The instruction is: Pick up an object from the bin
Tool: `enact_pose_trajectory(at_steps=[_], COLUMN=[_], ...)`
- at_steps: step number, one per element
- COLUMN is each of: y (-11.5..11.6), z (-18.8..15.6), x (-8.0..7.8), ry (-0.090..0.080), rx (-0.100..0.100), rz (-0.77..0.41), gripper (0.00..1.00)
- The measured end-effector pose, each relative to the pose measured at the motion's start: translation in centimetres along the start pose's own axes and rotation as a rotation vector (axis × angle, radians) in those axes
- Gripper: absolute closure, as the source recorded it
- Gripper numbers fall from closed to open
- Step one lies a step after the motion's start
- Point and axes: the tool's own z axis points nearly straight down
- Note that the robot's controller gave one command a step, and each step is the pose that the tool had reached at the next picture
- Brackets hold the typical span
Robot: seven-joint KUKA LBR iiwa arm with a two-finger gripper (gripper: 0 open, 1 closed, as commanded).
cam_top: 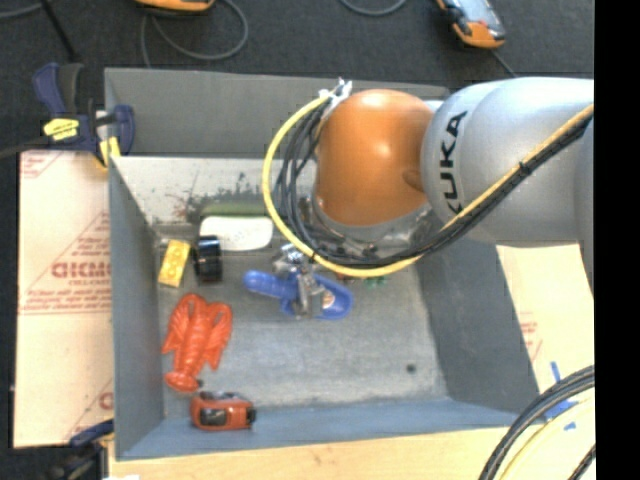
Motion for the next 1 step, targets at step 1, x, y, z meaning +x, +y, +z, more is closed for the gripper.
enact_pose_trajectory(at_steps=[1], y=[-0.64], z=[-8.71], x=[-1.9], ry=[0.0], rx=[0.001], rz=[-0.012], gripper=[1.0])
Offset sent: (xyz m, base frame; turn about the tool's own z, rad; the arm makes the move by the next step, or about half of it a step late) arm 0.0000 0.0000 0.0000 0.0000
